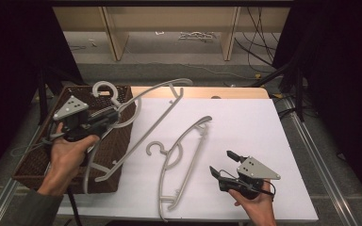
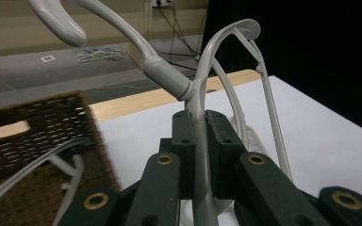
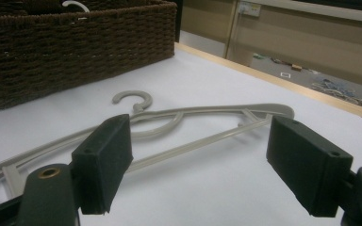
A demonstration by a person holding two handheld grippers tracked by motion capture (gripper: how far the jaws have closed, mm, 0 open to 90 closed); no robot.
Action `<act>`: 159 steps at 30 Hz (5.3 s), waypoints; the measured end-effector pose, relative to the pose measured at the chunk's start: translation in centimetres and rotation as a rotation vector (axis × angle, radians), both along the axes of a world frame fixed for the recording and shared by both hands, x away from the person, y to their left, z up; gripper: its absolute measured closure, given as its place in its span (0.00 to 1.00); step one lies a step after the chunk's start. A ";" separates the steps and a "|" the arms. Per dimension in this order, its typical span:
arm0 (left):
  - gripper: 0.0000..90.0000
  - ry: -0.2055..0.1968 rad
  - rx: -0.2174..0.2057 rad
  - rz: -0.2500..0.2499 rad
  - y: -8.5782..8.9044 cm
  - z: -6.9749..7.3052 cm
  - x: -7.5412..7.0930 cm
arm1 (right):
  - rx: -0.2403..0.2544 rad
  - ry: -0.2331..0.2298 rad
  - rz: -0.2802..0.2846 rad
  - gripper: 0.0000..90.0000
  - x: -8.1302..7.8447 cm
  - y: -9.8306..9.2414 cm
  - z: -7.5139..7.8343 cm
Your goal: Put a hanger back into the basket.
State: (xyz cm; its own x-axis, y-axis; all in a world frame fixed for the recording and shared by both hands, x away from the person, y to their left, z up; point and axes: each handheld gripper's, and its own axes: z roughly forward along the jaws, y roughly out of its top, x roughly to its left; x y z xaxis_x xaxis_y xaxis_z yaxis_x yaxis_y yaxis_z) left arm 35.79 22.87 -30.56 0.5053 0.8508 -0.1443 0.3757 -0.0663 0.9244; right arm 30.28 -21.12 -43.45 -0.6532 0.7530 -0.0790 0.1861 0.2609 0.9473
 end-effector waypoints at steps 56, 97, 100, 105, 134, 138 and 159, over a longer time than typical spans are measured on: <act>0.92 0.075 0.298 0.190 16.3 -4.0 5.0 | 0.005 0.019 -0.006 0.26 0.0 0.0 -0.1; 0.91 0.149 0.523 0.113 15.2 -9.1 9.1 | 0.006 0.019 -0.012 0.26 0.1 0.0 -0.1; 0.91 0.146 0.526 0.113 15.3 -9.5 9.3 | 0.005 0.021 -0.010 0.26 0.1 0.0 -0.1; 0.91 0.139 0.570 0.118 15.2 -10.2 9.6 | 0.002 0.008 -0.010 0.26 0.1 0.0 -0.1; 0.58 0.095 0.291 0.252 14.6 -6.6 7.0 | 0.007 0.019 -0.012 0.26 0.1 0.0 -0.1; 0.49 0.063 0.252 0.252 13.3 -5.8 6.0 | 0.008 0.018 -0.011 0.26 0.0 0.0 -0.1; 0.31 -0.034 0.057 0.165 7.3 -4.0 0.4 | 0.002 0.014 -0.008 0.26 0.0 0.0 -0.1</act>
